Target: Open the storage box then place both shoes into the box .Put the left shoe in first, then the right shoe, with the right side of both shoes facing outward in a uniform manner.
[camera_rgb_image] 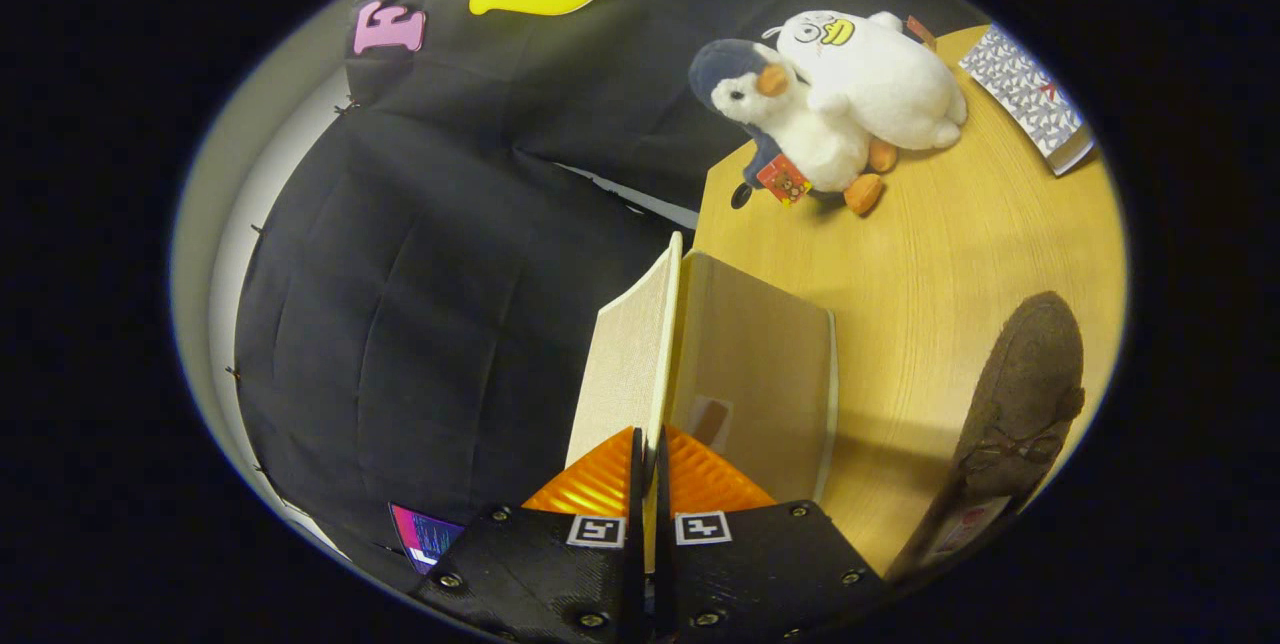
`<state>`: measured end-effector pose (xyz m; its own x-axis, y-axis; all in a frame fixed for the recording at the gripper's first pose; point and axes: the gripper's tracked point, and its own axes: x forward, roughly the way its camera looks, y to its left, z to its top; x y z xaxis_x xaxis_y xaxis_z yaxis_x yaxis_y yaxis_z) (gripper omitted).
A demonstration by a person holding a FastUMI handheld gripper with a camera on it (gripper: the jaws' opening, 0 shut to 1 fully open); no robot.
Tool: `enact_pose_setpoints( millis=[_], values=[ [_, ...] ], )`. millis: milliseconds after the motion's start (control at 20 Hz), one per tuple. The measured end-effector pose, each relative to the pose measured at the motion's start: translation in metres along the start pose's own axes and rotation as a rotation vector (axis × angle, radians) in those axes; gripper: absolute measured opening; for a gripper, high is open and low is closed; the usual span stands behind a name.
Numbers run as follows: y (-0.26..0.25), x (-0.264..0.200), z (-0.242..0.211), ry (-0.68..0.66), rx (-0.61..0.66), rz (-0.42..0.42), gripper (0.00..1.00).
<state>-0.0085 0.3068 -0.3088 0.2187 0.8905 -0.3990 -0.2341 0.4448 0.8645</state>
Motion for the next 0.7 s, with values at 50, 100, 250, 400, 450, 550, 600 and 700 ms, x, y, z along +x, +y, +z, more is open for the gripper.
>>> enact_pose_setpoints(
  millis=[50,100,250,400,450,550,600,700],
  values=[
    [0.007,-0.002,0.001,-0.003,-0.004,0.000,0.04],
    [0.013,-0.004,0.003,-0.007,-0.003,-0.004,0.04],
    [0.044,-0.009,0.011,-0.004,-0.017,-0.014,0.04],
    [0.077,-0.007,0.021,-0.007,-0.052,-0.057,0.04],
    [0.088,-0.005,0.022,-0.009,-0.060,-0.067,0.04],
    [0.113,0.001,0.025,-0.006,-0.082,-0.104,0.04],
    [0.124,0.005,0.025,-0.002,-0.105,-0.122,0.04],
    [0.148,0.013,0.024,0.000,-0.155,-0.143,0.04]
  ],
)
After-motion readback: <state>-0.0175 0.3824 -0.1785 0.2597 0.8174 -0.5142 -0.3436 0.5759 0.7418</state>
